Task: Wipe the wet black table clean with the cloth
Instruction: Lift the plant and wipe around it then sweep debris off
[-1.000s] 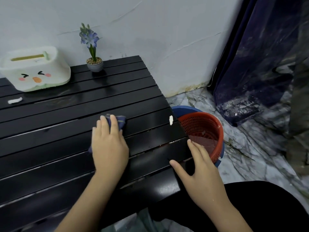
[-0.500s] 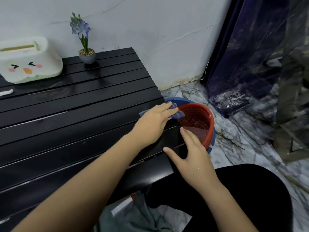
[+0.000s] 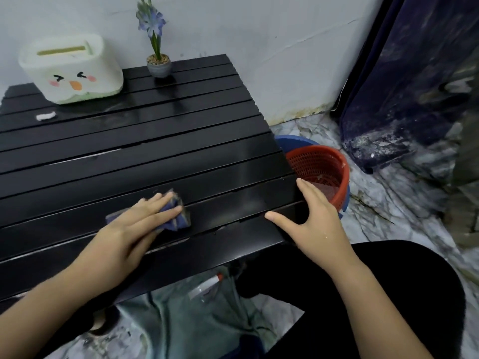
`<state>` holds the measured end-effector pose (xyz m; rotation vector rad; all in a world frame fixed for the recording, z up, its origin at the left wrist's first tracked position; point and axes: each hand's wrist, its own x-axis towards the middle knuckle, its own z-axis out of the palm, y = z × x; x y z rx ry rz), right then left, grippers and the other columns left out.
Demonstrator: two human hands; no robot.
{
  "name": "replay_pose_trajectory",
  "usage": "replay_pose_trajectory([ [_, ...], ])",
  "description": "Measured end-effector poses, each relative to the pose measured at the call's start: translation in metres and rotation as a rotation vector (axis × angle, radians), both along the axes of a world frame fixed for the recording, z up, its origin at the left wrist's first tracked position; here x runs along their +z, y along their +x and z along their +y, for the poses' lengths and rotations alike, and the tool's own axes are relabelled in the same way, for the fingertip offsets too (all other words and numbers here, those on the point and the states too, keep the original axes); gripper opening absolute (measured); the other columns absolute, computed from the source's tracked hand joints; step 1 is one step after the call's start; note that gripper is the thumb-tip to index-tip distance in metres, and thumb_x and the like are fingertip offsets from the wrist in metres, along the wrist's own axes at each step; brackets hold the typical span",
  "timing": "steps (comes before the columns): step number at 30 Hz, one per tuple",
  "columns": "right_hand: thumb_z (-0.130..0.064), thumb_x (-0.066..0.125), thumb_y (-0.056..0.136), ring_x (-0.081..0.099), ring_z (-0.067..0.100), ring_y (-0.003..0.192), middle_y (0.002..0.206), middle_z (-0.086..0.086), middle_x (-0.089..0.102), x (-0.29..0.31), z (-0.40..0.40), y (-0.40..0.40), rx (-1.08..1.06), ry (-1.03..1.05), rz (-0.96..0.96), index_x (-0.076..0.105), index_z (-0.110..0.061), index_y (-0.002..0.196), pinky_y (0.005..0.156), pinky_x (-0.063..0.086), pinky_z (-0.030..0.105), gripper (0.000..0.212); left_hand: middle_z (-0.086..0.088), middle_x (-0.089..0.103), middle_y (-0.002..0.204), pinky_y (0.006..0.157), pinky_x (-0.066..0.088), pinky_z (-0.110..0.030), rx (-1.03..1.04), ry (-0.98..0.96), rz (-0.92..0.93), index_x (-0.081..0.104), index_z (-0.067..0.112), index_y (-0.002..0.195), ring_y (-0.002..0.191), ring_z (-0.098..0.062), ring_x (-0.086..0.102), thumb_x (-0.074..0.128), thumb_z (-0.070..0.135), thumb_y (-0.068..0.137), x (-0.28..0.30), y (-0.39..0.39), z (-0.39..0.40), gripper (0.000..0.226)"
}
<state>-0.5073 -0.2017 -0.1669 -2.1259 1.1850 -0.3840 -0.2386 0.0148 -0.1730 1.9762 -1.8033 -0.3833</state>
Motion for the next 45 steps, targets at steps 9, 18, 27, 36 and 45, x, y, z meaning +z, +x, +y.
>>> replay_pose_trajectory([
  [9,-0.058,0.079,0.068,0.033,-0.001,0.139,0.151,-0.013,0.040,0.005,0.001,0.004,-0.011,-0.023,-0.017,0.037,-0.019,0.151,0.116,0.027,0.024,0.101,-0.005,0.030,0.159,0.122,0.014,-0.036,-0.278,-0.023,-0.102,0.040,0.022,0.148,0.148,-0.028,0.026,0.039,0.020,0.103,-0.016,-0.081,-0.187,0.044],
  [18,-0.059,0.080,0.066,0.032,0.013,0.143,0.155,-0.003,0.039,0.000,-0.003,0.001,-0.018,0.014,-0.012,0.034,-0.017,0.152,0.112,0.026,0.023,0.107,-0.001,0.038,0.155,0.121,0.022,-0.034,-0.265,-0.050,0.018,0.052,0.021,0.140,0.145,-0.013,0.033,0.043,0.009,0.101,-0.006,-0.040,-0.098,0.042],
  [27,-0.054,0.085,0.064,0.043,0.017,0.136,0.146,0.001,0.050,0.005,-0.006,0.004,-0.003,0.004,-0.020,0.045,-0.013,0.145,0.108,0.032,0.024,0.100,0.009,0.039,0.154,0.117,0.026,-0.044,0.081,0.074,0.072,0.051,0.028,0.139,0.145,-0.014,0.032,0.037,0.025,0.099,0.011,0.002,0.088,0.043],
  [36,-0.057,0.082,0.065,0.045,0.022,0.136,0.146,0.004,0.051,0.004,-0.007,0.005,-0.003,-0.018,0.038,0.045,-0.012,0.145,0.111,0.035,0.031,0.100,0.000,0.031,0.159,0.121,0.022,-0.040,-0.102,-0.028,-0.073,0.043,0.025,0.145,0.147,-0.020,0.027,0.034,0.014,0.098,-0.012,-0.083,-0.027,0.049],
  [45,-0.068,0.062,0.079,0.001,0.018,0.153,0.165,0.005,0.011,0.005,0.016,0.044,0.174,-0.132,0.127,0.027,-0.015,0.154,0.123,-0.001,0.042,0.098,0.008,0.037,0.155,0.121,0.020,-0.032,0.167,-0.033,0.051,0.052,0.026,0.139,0.146,-0.011,0.030,0.033,0.016,0.099,-0.008,-0.036,0.076,0.045],
])
